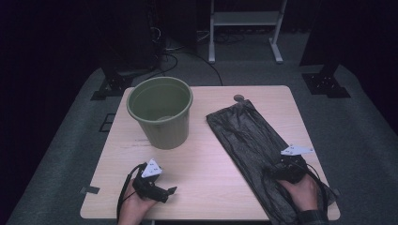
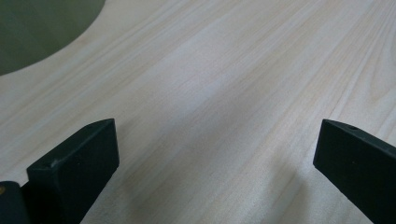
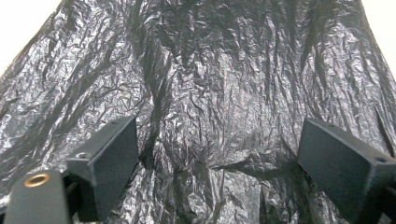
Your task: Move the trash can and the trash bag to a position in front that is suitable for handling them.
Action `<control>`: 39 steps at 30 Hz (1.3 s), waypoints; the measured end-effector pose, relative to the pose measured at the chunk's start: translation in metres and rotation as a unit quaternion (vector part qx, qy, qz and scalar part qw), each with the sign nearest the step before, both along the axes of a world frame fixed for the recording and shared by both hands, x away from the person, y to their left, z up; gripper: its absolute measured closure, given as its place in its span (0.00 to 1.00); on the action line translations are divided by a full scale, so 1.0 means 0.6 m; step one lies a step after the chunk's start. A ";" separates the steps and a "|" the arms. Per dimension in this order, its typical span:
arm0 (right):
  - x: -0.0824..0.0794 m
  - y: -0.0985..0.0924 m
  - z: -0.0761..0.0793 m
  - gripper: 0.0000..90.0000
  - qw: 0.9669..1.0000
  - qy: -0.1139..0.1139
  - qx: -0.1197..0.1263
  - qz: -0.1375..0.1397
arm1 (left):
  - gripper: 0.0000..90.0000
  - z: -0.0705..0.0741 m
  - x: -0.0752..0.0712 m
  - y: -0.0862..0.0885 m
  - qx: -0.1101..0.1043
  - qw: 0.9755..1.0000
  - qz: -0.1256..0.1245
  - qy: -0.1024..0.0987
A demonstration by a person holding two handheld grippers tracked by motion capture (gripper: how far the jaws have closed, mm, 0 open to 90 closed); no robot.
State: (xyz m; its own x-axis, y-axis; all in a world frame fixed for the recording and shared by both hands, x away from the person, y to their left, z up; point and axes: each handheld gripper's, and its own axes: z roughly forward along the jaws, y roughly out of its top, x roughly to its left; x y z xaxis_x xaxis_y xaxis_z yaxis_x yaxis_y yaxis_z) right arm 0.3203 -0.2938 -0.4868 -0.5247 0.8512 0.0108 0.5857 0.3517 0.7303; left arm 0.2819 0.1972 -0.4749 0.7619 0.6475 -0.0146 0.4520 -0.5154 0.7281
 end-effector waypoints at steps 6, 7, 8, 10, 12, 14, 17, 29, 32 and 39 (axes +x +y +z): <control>0.000 0.000 0.000 0.12 1.000 0.000 0.001 0.000 | 0.00 0.021 0.009 0.010 -0.016 1.000 0.008 -0.009; 0.000 0.000 0.000 0.12 1.000 0.000 0.000 0.000 | 0.00 0.024 0.010 0.011 -0.018 1.000 0.009 -0.011; 0.000 0.000 0.000 0.12 1.000 0.000 0.000 0.000 | 0.00 0.024 0.010 0.011 -0.018 1.000 0.009 -0.011; 0.000 0.000 0.000 0.12 1.000 0.000 0.001 0.001 | 0.00 0.034 0.012 0.016 -0.020 1.000 0.008 -0.015; 0.000 0.000 0.000 0.12 1.000 0.000 0.001 0.001 | 0.00 0.037 0.012 0.018 -0.020 1.000 0.010 -0.016; 0.000 0.000 0.000 0.12 1.000 0.000 0.001 0.001 | 0.00 0.044 0.013 0.021 -0.023 1.000 0.010 -0.019; 0.001 0.000 0.000 0.12 1.000 0.000 0.001 0.001 | 0.00 0.056 0.016 0.025 -0.026 0.999 0.012 -0.023; 0.001 0.000 0.000 0.12 1.000 0.000 0.001 0.002 | 0.00 0.106 0.028 0.032 -0.039 0.998 0.022 -0.033; 0.001 -0.001 0.000 0.12 1.000 0.000 0.001 0.002 | 0.00 0.119 0.031 0.036 -0.044 0.998 0.026 -0.032; 0.001 -0.001 0.000 0.12 1.000 0.000 0.001 0.003 | 0.00 0.150 0.038 0.055 -0.053 0.997 0.041 -0.034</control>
